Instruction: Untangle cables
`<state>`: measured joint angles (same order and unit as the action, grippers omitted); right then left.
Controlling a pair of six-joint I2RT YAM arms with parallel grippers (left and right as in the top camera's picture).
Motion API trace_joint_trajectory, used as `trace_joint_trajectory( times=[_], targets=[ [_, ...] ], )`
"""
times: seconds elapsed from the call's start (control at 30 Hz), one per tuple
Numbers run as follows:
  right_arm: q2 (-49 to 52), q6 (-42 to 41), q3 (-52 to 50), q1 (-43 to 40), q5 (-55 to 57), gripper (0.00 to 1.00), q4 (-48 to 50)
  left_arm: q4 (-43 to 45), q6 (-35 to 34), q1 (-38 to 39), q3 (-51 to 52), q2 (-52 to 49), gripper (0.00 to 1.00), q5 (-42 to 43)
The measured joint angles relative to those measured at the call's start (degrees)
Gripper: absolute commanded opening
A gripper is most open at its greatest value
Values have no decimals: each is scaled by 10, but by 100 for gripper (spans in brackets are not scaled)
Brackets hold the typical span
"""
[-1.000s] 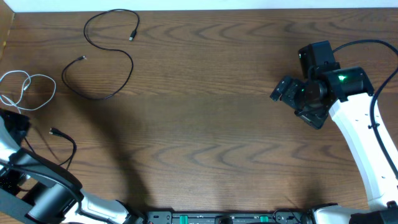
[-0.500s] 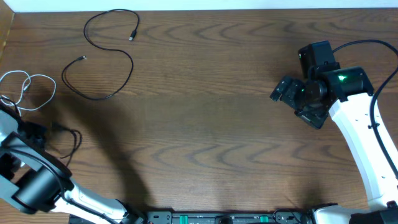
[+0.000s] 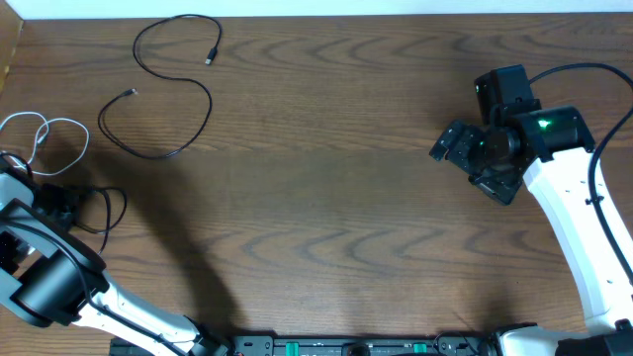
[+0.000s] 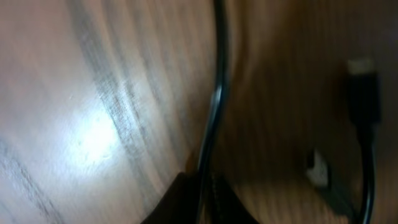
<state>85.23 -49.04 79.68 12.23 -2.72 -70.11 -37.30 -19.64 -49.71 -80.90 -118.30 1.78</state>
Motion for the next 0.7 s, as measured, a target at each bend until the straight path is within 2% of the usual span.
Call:
trace_joint_trajectory(
  times=[0.07, 0.2, 0.27, 0.3, 0.37, 0.57, 0.7],
  targets=[
    [0, 0, 0, 0, 0, 99, 0, -4, 4, 0, -7, 0, 56, 9],
    [0, 0, 0, 0, 0, 99, 0, -19, 11, 0, -10, 11, 70, 14],
    [0, 0, 0, 0, 0, 99, 0, -30, 16, 0, -10, 35, 82, 16],
    [0, 0, 0, 0, 0, 99, 0, -32, 14, 0, -10, 46, 84, 18],
    [0, 0, 0, 0, 0, 99, 0, -44, 15, 0, -10, 83, 87, 19],
    [0, 0, 0, 0, 0, 99, 0, -85, 17, 0, -12, 223, 87, 32],
    [0, 0, 0, 0, 0, 99, 0, -108, 17, 0, -13, 302, 87, 85]
  ],
)
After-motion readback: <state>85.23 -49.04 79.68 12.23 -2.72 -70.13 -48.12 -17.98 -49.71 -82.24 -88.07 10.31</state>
